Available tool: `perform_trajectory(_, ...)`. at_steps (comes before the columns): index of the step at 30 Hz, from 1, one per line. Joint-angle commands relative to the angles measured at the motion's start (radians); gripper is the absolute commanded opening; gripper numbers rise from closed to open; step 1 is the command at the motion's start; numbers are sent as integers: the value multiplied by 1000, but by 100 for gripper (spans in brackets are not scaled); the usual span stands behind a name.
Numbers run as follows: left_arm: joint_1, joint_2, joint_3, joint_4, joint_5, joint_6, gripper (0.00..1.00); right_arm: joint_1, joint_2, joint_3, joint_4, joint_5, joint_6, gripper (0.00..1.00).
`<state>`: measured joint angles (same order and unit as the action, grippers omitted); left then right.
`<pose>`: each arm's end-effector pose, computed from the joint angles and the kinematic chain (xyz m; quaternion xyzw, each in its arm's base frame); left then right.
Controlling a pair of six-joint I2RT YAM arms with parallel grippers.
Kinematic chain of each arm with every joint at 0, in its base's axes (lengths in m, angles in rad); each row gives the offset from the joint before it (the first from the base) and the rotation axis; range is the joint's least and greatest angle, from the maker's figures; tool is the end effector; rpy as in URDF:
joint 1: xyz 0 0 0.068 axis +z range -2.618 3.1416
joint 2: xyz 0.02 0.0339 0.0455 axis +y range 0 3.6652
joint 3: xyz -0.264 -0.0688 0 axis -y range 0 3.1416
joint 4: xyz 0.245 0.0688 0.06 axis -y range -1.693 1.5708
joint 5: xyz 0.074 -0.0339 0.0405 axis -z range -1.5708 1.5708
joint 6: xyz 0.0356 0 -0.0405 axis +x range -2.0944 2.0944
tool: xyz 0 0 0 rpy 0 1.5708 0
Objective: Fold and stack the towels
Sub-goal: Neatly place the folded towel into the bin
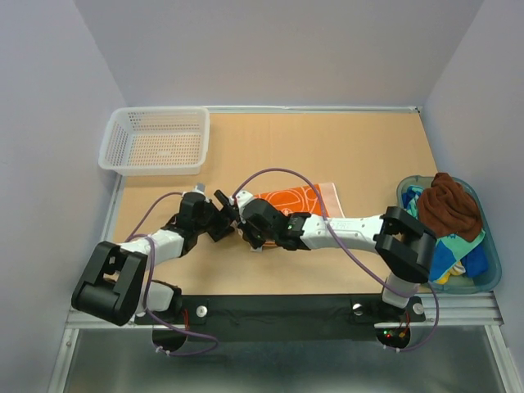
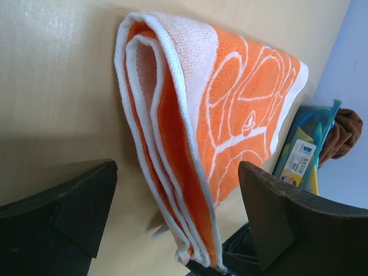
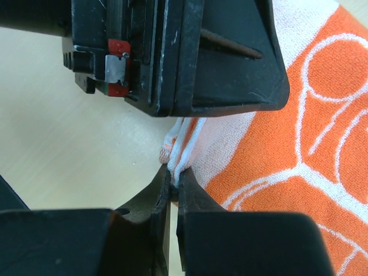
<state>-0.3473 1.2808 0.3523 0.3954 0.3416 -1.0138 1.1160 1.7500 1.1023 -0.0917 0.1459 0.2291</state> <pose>0.2140 -0.0902 0.1516 -0.2003 0.8362 -0.4222 0.2869 0.1713 0.3385 0.1997 -0.3649 0.8368 0.1988 0.3566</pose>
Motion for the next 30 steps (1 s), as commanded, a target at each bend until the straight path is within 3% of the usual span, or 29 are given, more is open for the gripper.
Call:
perform_trajectory(1,-16,25,-30,20,-75,-58,97,-10,-61,-27,117,4,29,1)
perform_trajectory(9,-39,124,20,51,-93,-68,89,-10,-67,-64,156,1,50,0)
perform_trajectory(14,-65,190,40,83,-92,-71,74,-10,-63,-70,170,-9,55,1)
perform_trajectory(17,-70,192,30,85,-96,-71,53,-10,-66,-78,170,4,56,0)
perform_trajectory(18,-70,187,25,85,-99,-71,38,-10,-67,-79,171,7,55,1)
perform_trajectory(20,-70,164,14,82,-111,-62,25,-10,-70,-84,172,18,56,0)
perform_trajectory(21,-70,146,17,66,-122,-54,7,-10,-72,-87,173,29,56,1)
perform_trajectory(22,-70,138,23,54,-127,-37,0,-10,-73,-88,173,32,58,0)
perform_trajectory(24,-70,127,54,7,-147,33,0,-8,-76,-93,172,69,68,4)
perform_trajectory(25,-70,123,101,-62,-174,90,0,-10,-87,-97,173,81,73,12)
perform_trajectory(26,-70,121,126,-93,-187,90,0,-10,-92,-101,173,81,73,12)
perform_trajectory(27,-70,123,176,-151,-202,154,0,-10,-98,-104,173,98,73,34)
perform_trajectory(29,-70,124,226,-202,-240,211,0,-10,-119,-119,173,113,72,53)
perform_trajectory(30,-68,133,275,-242,-263,260,0,-10,-144,-127,172,133,75,70)
